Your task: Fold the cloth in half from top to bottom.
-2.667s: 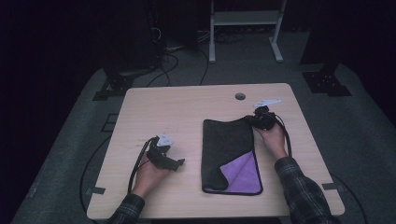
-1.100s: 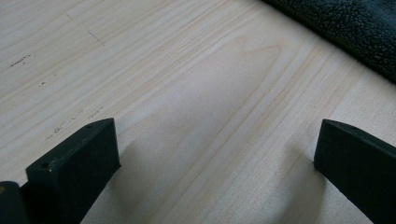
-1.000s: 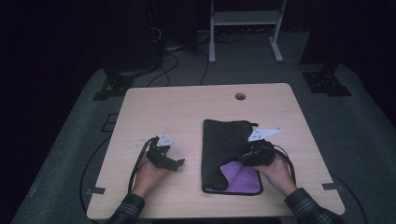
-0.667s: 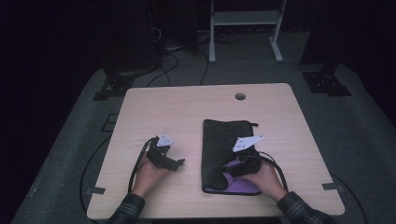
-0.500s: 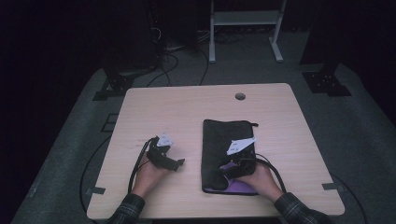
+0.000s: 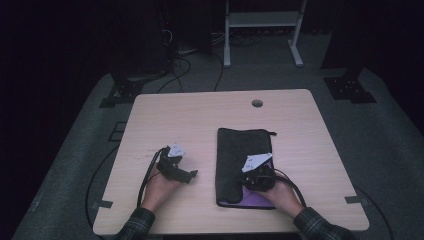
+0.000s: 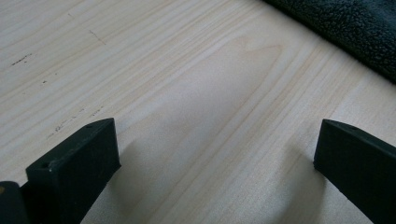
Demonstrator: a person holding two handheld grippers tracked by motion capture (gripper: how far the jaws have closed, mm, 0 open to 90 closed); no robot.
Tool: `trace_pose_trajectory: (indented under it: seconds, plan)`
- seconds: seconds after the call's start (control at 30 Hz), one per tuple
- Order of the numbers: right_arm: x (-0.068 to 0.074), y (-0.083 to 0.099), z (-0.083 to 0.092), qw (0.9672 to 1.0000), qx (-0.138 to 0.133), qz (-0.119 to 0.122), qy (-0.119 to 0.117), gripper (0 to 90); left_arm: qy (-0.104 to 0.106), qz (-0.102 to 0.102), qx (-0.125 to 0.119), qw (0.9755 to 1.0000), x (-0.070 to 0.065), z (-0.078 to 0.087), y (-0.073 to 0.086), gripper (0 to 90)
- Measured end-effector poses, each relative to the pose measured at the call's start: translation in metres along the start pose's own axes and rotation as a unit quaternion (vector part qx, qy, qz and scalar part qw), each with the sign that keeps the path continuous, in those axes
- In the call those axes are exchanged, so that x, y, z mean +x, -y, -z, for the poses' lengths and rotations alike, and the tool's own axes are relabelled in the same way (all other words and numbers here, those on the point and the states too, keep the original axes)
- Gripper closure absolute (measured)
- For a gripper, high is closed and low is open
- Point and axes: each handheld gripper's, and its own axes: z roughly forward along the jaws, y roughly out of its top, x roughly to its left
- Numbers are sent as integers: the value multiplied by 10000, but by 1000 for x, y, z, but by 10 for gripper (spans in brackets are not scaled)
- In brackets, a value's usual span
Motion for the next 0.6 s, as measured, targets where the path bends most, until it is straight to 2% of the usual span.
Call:
trace_pose_trajectory:
  seconds: [0.13, 0.27, 0.6]
  plan:
    - [-3, 1, 6, 9999, -73, -91, -118, 834, -4, 4, 0, 10000, 0, 0, 0, 0]
    - [-2, 3, 22, 9995, -247, -169, -88, 834, -10, 13, 0, 10000, 0, 0, 0, 0]
    - [-2, 32, 69, 9963, -631, -579, 32, 832, -24, 15, -1, 10000, 0, 1, 1, 0]
